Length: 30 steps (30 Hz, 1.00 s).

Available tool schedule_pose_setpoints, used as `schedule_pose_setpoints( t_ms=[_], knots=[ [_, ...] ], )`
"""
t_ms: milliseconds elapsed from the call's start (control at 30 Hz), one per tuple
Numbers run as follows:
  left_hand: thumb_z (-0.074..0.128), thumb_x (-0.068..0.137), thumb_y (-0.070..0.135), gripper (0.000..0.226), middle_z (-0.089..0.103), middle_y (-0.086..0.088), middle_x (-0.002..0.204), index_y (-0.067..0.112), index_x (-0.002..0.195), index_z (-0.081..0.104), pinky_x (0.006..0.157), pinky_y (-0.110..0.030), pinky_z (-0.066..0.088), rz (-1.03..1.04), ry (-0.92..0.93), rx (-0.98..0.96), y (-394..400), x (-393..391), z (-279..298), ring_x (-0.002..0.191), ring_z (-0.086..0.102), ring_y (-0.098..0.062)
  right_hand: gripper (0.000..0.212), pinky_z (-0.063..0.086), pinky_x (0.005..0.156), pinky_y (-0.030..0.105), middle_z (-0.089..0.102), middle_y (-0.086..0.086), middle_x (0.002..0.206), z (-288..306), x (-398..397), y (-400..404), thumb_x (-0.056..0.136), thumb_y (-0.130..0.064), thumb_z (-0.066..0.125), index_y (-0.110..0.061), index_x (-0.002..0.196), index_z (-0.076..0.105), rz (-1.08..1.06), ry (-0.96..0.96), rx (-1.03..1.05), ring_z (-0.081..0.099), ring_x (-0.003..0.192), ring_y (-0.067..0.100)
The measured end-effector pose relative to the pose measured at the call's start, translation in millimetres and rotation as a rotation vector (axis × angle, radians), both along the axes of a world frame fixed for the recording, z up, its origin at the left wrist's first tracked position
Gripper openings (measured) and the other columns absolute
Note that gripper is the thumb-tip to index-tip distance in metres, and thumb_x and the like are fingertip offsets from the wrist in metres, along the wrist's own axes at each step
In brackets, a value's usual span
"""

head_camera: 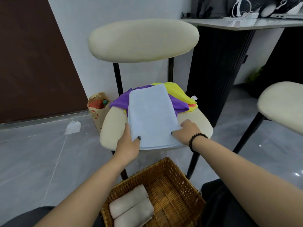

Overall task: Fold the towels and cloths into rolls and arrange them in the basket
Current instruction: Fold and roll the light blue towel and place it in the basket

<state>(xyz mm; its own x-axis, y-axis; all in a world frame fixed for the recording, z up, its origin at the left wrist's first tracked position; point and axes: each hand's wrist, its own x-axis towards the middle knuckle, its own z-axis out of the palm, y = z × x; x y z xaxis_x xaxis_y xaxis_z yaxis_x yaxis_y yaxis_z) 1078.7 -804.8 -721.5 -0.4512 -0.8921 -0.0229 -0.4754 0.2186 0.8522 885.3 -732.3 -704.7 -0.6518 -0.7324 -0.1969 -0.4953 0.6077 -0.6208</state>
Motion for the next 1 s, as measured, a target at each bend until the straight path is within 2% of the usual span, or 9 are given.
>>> schedule_pose_setpoints(
  t_ms=[133,233,367,433,533,700,800,867,1000],
  knots=[
    [0.045,0.1,0.012,0.058,0.043,0.008,0.142,0.029,0.151,0.025,0.1,-0.025,0.035,0.015,0.054,0.035,0.1,3.1,-5.8,0.127,0.044,-0.018,0.024,0.055,0.071,0.045,0.05,0.005,0.073,-9.5,3.7,13.4,0.082,-0.027,0.066,-0.013,0.076,0.048,-0.051,-0.171,-0.085,0.057,0.074,0.026],
    [0.044,0.1,0.006,0.043,0.055,0.002,0.136,0.029,0.137,0.045,0.102,-0.047,0.046,0.026,0.281,0.276,0.4,7.6,-5.0,0.118,0.055,-0.021,0.043,0.056,0.077,0.051,0.038,0.004,0.057,-10.7,3.1,15.6,0.077,-0.014,0.07,-0.018,0.049,0.038,-0.123,-0.393,-0.216,0.054,0.067,0.027],
    [0.042,0.098,-0.007,0.051,0.059,0.007,0.114,0.039,0.119,0.039,0.089,-0.045,0.054,0.072,0.479,0.484,3.4,5.0,4.1,0.106,0.06,-0.023,0.034,0.058,0.072,0.046,0.045,0.007,0.081,-6.8,2.8,15.9,0.076,-0.004,0.074,-0.016,0.075,0.042,-0.196,-0.587,-0.363,0.054,0.075,0.028],
    [0.044,0.097,-0.001,0.063,0.056,0.008,0.116,0.051,0.129,0.028,0.075,-0.037,0.058,0.073,0.356,0.368,3.5,6.3,6.4,0.099,0.059,-0.021,0.03,0.056,0.062,0.035,0.048,0.004,0.095,-3.7,3.4,17.3,0.079,-0.009,0.074,-0.015,0.087,0.046,-0.101,-0.384,-0.352,0.055,0.079,0.021],
    [0.05,0.095,0.01,0.061,0.06,0.0,0.116,0.044,0.142,0.032,0.056,-0.021,0.054,0.04,0.115,0.183,-3.2,10.7,3.1,0.087,0.065,-0.02,0.017,0.048,0.072,0.032,0.045,0.004,0.11,-1.1,6.8,20.6,0.084,-0.014,0.067,-0.017,0.096,0.055,0.101,0.059,-0.26,0.053,0.089,0.02],
    [0.051,0.094,0.032,0.056,0.049,-0.007,0.121,0.028,0.145,0.027,0.079,-0.034,0.045,-0.051,-0.485,-0.326,-7.5,17.0,0.2,0.108,0.054,-0.028,0.02,0.051,0.073,0.036,0.036,0.004,0.122,-1.9,16.4,23.5,0.093,-0.009,0.049,-0.015,0.111,0.055,0.369,0.468,0.053,0.054,0.083,0.025],
    [0.075,0.072,0.013,0.063,0.048,-0.014,0.129,0.016,0.13,0.051,0.071,-0.037,0.049,-0.195,-0.658,-0.804,-2.0,15.2,4.7,0.105,0.054,-0.032,0.023,0.042,0.073,0.032,0.035,0.008,0.127,0.1,22.3,27.4,0.09,-0.006,0.048,-0.013,0.112,0.051,0.563,0.847,0.143,0.044,0.102,0.026],
    [0.084,0.044,0.006,0.057,0.062,-0.014,0.103,0.011,0.098,0.064,0.051,-0.032,0.044,-0.379,-0.629,-1.038,3.3,11.6,0.7,0.078,0.06,-0.031,0.035,0.042,0.078,0.033,0.038,0.007,0.128,-5.0,22.7,31.6,0.089,-0.006,0.049,-0.012,0.123,0.044,0.713,0.936,0.147,0.042,0.109,0.026],
    [0.074,0.059,0.026,0.033,0.057,-0.007,0.085,0.013,0.085,0.058,0.046,-0.029,0.028,-0.498,-0.68,-1.065,10.8,14.7,-9.6,0.066,0.048,-0.025,0.057,0.049,0.092,0.035,0.038,0.003,0.137,-11.5,19.3,37.9,0.093,-0.02,0.05,-0.013,0.144,0.024,0.752,0.776,0.16,0.035,0.126,0.023]
  ],
)
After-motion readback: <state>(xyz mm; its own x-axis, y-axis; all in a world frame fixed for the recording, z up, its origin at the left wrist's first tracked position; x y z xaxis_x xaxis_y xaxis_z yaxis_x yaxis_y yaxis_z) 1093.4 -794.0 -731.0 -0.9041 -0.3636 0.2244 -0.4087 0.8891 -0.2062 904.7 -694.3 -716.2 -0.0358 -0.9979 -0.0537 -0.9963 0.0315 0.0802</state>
